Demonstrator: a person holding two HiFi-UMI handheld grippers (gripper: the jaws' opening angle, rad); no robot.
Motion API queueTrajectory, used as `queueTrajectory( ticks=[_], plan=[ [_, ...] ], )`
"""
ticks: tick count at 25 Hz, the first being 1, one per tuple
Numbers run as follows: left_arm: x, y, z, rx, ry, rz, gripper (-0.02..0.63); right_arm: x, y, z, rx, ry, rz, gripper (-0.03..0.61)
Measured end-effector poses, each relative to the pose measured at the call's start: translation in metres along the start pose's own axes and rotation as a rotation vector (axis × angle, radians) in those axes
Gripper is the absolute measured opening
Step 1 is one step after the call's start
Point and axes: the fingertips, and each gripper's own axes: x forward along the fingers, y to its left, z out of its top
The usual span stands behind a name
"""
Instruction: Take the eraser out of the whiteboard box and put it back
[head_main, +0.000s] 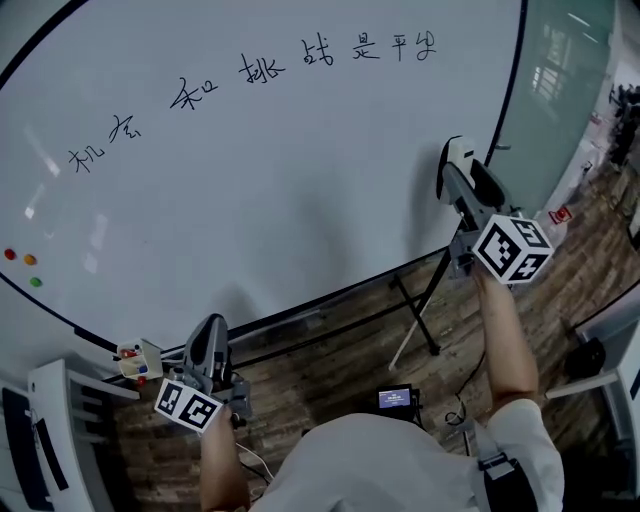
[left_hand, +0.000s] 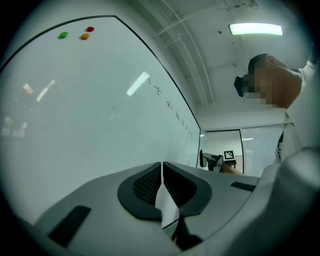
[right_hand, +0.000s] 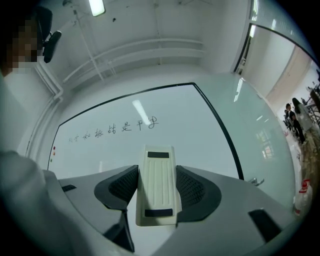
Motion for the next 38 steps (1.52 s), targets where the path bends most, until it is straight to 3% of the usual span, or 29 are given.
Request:
queueTrajectory(
  ticks=[6,9,18,28,38],
  plan=[
    [0.005,0.022,0.048,0.061,-0.074,0.048,0.011,0.031,0.007,0.061,-0.095,-0.073,-0.018,0.253],
    [0.009,0.029,0.065,0.072,-0.093,0.051,0.078,0.045,0.006,0.083,-0.124,-0.088,-0.033,0.253],
    [0.021,0.03,0.083,0.117,-0.106,0.02,0.091,0.083,-0.006,0.139,-0.17,-0.11,-0.106,0.253],
    [0.007,0.041,0.076,0.119,-0.085,0.025,0.091,0.111,-0.037,0.153,-0.157,-0.117,-0.228,0.253],
    [-0.018,0.063,0.073,0.08,-0.079,0.031,0.091,0.116,-0.03,0.151,-0.147,-0.118,-0.287,0.253]
  ],
)
